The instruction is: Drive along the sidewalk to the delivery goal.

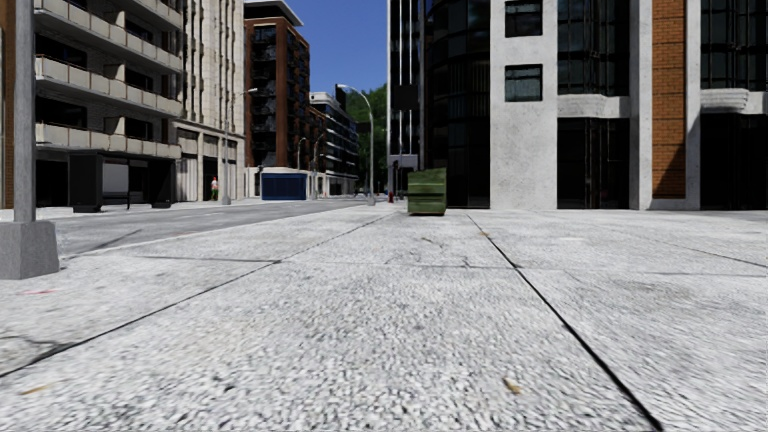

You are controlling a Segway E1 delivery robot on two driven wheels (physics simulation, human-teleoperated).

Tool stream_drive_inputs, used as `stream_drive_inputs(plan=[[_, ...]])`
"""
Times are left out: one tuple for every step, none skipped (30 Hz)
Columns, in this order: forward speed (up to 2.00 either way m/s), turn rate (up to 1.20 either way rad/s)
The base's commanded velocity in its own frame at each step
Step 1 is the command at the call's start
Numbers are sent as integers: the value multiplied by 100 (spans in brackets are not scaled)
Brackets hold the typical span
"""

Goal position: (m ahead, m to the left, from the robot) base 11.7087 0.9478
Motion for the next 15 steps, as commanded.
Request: stream_drive_inputs(plan=[[200,24],[200,26],[200,27],[200,27],[200,28],[200,28],[200,28],[200,28],[200,28],[200,29],[200,29],[200,29],[200,29],[200,29],[200,29]])
